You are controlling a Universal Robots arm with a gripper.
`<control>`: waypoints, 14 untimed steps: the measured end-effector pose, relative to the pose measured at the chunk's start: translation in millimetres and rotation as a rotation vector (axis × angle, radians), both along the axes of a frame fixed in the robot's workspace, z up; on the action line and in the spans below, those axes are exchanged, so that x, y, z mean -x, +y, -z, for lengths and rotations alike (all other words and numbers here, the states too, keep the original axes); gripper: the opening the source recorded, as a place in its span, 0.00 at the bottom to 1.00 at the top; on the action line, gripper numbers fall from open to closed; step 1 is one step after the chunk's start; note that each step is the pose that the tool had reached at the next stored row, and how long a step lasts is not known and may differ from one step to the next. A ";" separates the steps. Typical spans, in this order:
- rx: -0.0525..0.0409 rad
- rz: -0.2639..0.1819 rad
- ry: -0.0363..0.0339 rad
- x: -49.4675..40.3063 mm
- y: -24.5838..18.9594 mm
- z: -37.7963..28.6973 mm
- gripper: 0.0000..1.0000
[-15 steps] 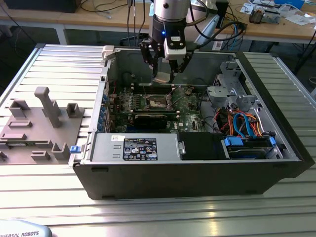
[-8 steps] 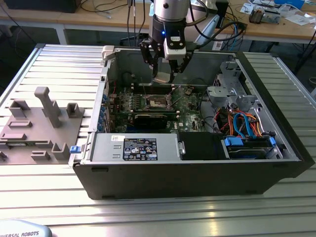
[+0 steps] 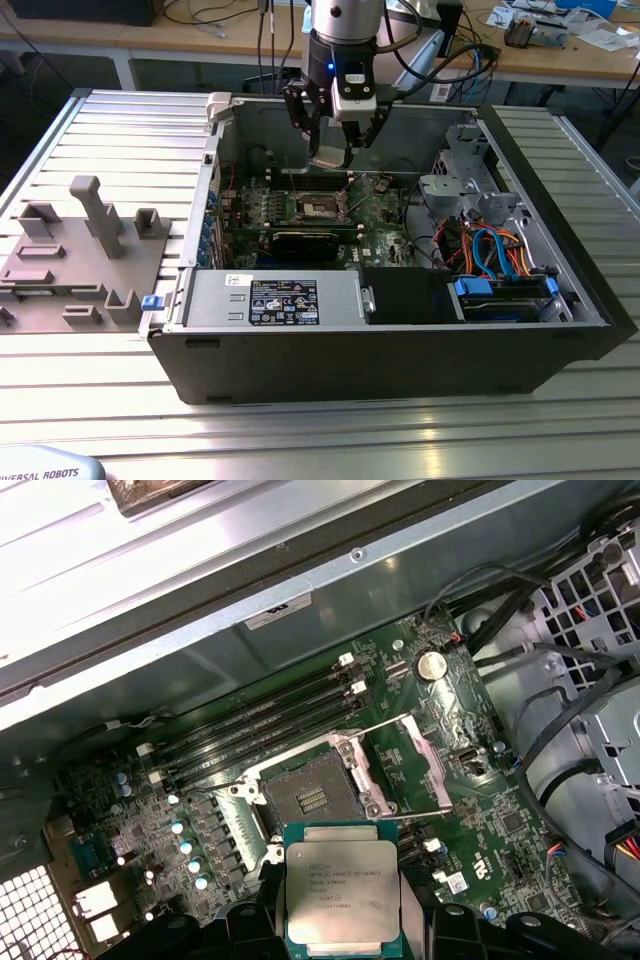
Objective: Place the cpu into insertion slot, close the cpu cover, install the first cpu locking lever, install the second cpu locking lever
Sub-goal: 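Place the cpu into insertion slot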
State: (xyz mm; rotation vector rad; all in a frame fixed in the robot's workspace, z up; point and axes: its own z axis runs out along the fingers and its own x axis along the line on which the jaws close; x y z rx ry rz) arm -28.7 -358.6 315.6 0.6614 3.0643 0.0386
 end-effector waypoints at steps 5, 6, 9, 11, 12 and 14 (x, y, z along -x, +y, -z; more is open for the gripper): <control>0.0005 0.003 0.0000 0.0 0.0 0.1 0.54; 0.0006 0.003 0.0001 0.0 0.0 0.1 0.54; 0.0008 0.004 0.0001 0.0 0.0 0.1 0.54; 0.0010 0.005 0.0000 0.0 0.0 0.2 0.54; 0.0012 0.006 0.0000 0.0 0.0 0.2 0.54; 0.0014 0.007 0.0000 0.0 0.0 0.2 0.54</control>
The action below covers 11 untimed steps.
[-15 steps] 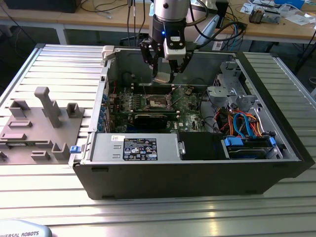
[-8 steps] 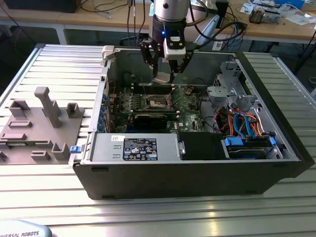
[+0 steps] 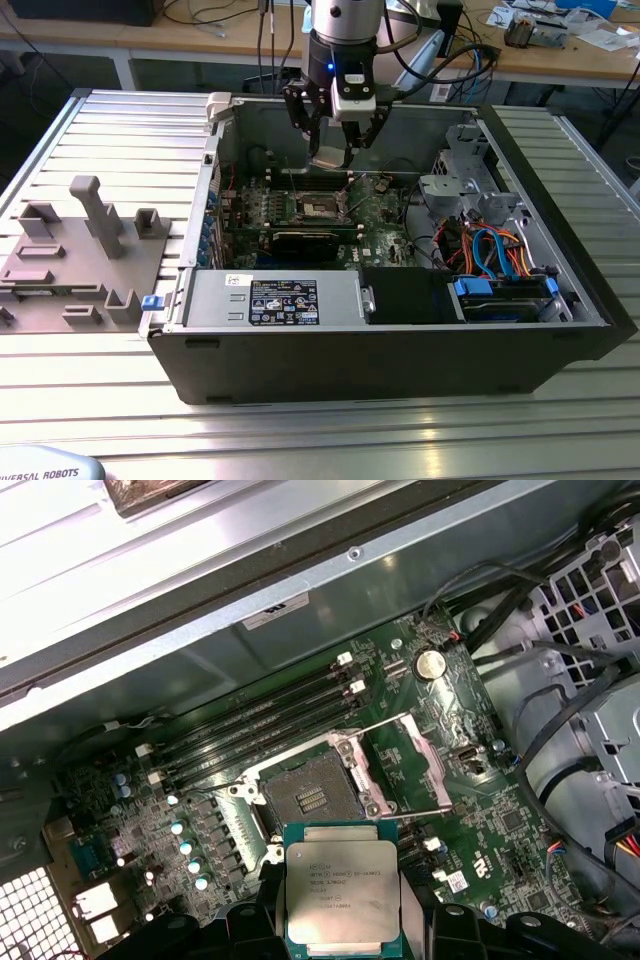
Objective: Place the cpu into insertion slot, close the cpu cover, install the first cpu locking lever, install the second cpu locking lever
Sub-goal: 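Place the cpu into insertion slot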
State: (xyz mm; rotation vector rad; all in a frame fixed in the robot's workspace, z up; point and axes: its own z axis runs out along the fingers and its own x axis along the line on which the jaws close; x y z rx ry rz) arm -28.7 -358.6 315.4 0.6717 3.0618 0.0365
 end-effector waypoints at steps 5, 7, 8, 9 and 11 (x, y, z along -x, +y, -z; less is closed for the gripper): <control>0.0006 0.002 0.0000 0.0 0.0 0.0 0.54; 0.0007 0.003 0.0001 0.0 0.0 0.1 0.54; 0.0007 0.003 0.0000 0.0 0.0 0.1 0.54; 0.0007 0.004 0.0000 0.0 0.0 0.1 0.54; 0.0008 0.004 0.0001 0.0 0.0 0.1 0.54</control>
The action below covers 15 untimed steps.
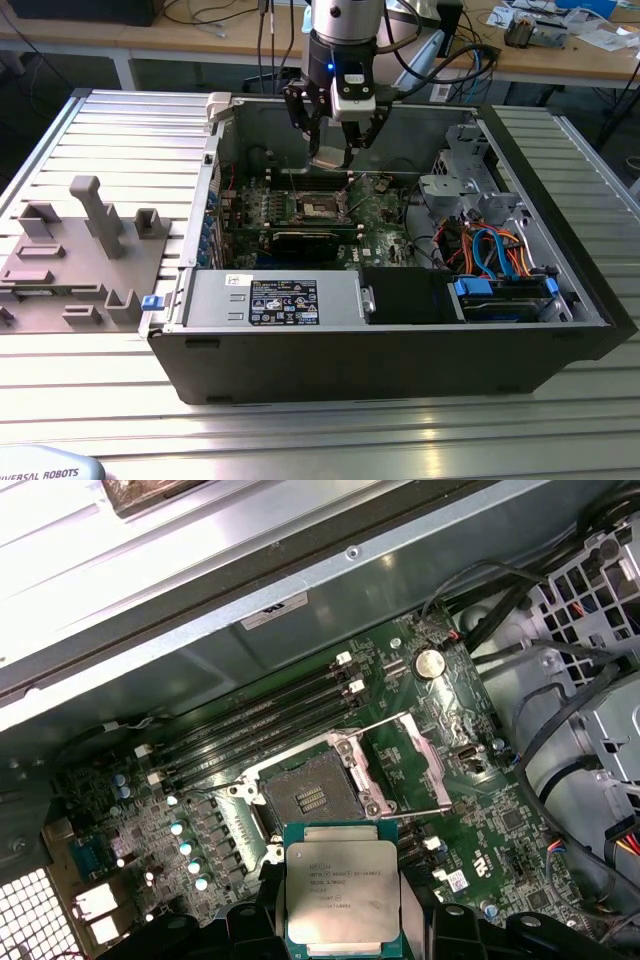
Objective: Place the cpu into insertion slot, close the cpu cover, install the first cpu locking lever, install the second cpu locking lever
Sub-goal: 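Place the cpu into insertion slot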
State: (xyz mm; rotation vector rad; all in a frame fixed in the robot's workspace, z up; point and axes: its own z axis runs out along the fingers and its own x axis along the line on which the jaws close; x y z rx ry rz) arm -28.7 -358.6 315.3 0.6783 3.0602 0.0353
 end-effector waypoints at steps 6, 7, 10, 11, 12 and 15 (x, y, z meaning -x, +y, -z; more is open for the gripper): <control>0.0002 0.003 0.0000 0.0 0.0 0.1 0.54; 0.0001 0.003 -0.0001 0.0 0.0 0.2 0.54; 0.0002 0.004 -0.0001 0.0 0.0 0.2 0.54; 0.0002 0.005 0.0000 0.0 0.0 0.2 0.54; 0.0002 0.005 -0.0001 0.0 0.0 0.3 0.54; 0.0004 0.006 -0.0001 0.0 0.0 0.3 0.54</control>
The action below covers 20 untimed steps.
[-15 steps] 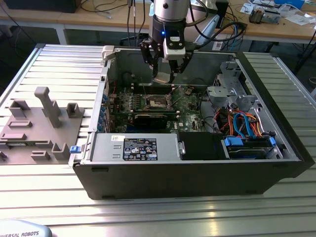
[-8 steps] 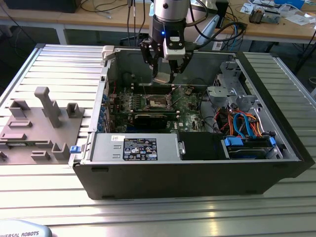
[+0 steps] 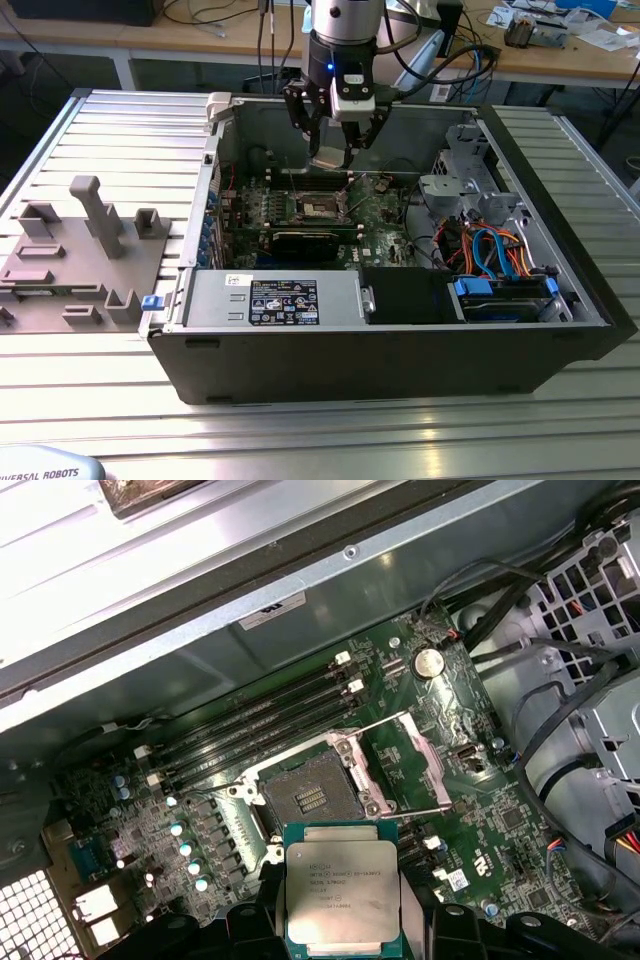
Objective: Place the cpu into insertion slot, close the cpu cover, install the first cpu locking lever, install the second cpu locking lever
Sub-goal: 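Place the cpu into insertion slot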
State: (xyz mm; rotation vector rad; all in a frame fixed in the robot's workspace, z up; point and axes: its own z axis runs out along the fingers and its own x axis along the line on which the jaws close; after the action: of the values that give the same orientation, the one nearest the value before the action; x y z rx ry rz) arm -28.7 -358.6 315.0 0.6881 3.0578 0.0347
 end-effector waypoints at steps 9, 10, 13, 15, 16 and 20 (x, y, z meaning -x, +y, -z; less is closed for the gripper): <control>0.0002 0.004 0.0000 0.0 0.0 0.2 0.54; 0.0003 0.005 0.0000 0.0 0.0 0.2 0.54; 0.0004 0.006 0.0000 0.0 0.0 0.2 0.54; 0.0006 0.007 0.0000 0.0 0.0 0.2 0.54; 0.0007 0.007 0.0000 0.0 0.0 0.2 0.54; 0.0010 0.009 0.0000 0.0 0.0 0.3 0.54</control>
State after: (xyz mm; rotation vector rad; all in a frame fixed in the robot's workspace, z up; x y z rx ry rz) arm -28.7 -358.6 314.6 0.7023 3.0543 0.0332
